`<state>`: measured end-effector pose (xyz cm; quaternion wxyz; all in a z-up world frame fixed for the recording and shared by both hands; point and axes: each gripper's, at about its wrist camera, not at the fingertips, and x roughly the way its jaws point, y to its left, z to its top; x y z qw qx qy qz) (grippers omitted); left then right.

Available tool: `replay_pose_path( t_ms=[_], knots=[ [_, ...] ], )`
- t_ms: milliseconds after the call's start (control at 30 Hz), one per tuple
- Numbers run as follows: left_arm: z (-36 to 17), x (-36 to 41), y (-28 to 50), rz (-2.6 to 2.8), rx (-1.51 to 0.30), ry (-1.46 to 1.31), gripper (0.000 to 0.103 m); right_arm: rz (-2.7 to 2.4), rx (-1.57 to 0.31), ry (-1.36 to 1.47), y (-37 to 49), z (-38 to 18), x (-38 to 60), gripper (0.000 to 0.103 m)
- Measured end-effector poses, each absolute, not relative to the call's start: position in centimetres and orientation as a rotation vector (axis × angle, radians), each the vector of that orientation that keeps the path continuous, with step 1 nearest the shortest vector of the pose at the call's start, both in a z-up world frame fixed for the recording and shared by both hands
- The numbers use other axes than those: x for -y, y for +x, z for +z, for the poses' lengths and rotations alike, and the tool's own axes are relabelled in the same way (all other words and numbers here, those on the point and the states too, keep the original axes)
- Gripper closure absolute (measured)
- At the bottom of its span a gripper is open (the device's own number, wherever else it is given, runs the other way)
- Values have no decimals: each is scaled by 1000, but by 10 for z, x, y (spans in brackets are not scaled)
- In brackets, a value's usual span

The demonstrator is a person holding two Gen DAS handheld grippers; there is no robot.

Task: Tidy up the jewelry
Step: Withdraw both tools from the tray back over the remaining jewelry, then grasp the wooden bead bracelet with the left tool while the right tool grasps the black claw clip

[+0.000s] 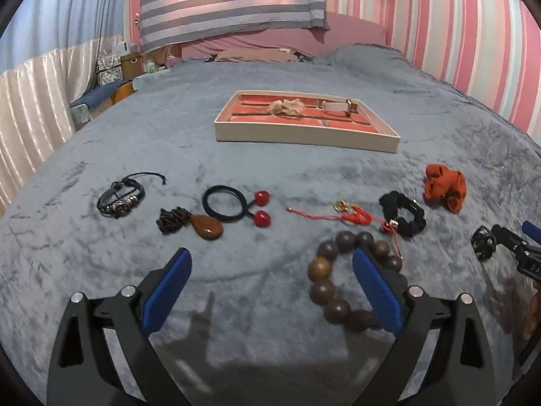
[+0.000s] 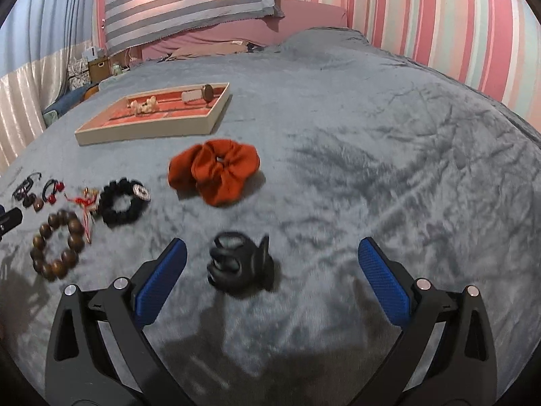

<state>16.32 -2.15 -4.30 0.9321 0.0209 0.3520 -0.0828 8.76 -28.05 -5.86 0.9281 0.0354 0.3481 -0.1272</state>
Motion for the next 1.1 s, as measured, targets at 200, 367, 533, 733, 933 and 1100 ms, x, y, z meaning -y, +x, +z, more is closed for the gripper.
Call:
replay_pose_path(
  t_ms=[200, 367, 533, 733, 933, 1100],
  knots=[
    [-47, 29, 163, -189, -754, 15, 9, -258, -727, 44, 88, -67, 277, 4],
    [-53, 36, 165, -170, -767, 25, 9, -240, -728, 31, 94, -68, 276, 4],
    [-59, 37, 169, -147, -770, 42, 9, -242, -744, 19, 103, -72, 274, 5],
    [-69, 36, 176, -156, -804, 33, 9, -243, -763, 29, 110, -77, 275, 8],
    [-78, 38, 183, -178, -839, 35, 9, -245, -776, 16, 114, -83, 273, 9],
    [-82, 40, 189, -179, -866, 33, 9, -251, -791, 28, 116, -87, 275, 9]
  ],
)
